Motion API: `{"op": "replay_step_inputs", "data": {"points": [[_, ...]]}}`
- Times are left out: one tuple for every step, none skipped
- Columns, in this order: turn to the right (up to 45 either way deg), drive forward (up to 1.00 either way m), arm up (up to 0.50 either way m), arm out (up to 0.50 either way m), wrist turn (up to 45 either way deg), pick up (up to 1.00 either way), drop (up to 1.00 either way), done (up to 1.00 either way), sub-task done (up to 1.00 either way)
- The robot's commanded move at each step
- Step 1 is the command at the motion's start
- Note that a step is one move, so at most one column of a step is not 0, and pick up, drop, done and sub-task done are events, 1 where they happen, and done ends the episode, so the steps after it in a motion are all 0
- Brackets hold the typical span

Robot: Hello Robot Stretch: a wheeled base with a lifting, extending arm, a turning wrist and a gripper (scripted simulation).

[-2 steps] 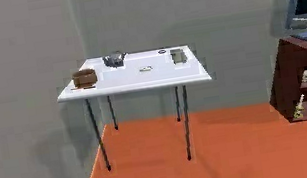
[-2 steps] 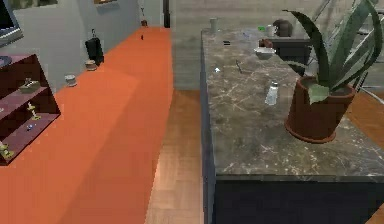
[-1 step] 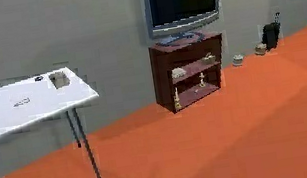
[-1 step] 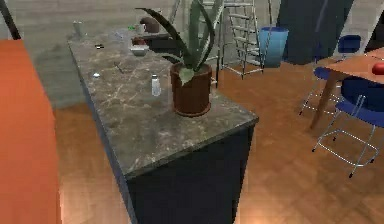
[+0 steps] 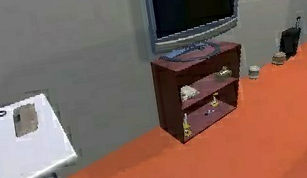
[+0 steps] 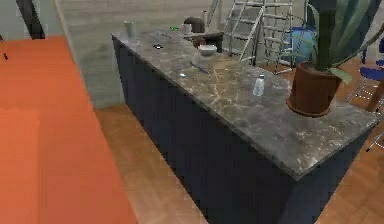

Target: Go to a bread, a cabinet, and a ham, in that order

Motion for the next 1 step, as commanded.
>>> {"op": "replay_step_inputs", "data": {"points": [[45.0, 0.00, 0.00, 0.00, 0.0, 0.00, 0.00, 0.00, 0.00]]}}
